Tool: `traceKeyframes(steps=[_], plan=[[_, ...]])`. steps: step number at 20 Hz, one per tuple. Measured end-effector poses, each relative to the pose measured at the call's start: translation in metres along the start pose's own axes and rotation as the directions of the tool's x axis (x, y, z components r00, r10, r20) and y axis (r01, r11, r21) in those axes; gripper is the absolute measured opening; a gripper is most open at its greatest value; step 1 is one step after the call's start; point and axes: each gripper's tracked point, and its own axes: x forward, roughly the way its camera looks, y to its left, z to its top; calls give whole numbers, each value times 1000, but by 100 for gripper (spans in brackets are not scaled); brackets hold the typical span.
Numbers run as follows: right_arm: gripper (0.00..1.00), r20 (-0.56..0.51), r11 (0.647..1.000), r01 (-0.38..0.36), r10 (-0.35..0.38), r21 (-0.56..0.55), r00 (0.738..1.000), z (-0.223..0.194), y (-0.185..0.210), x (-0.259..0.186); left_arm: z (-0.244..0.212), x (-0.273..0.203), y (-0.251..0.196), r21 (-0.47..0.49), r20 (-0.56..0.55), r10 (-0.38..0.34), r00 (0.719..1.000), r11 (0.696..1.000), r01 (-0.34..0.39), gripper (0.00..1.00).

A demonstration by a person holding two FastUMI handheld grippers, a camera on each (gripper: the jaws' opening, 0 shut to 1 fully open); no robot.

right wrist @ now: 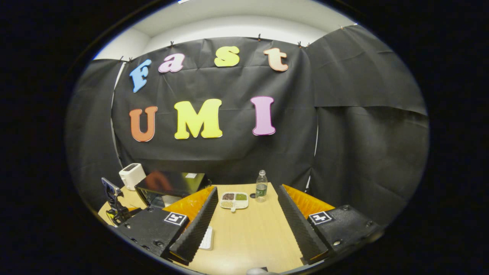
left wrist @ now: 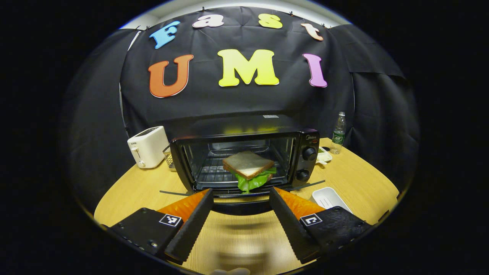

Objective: Open the electric oven with the left hand, put the food in, and close the electric oven.

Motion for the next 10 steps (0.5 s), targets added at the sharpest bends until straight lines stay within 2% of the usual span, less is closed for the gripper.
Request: traceKeyframes(steps=[6, 7, 8, 10], plan=[[95, -7, 1000, 6, -6, 31, 1000, -3, -3, 5, 25, 19, 0, 1, 28, -4, 1000, 1000, 4, 95], [100, -14, 999, 7, -6, 34, 1000, -6, -2, 6, 30, 23, 1, 4, 36, -4, 999, 1000, 4, 95], [95, -14, 999, 6, -5, 37, 1000, -6, -3, 7, 35, 26, 1, 8, 42, -3, 999, 1000, 3, 95], [95, -11, 999, 12, -12, 41, 1000, -5, -6, 9, 43, 34, 3, 16, 54, 2, 999, 1000, -3, 95]])
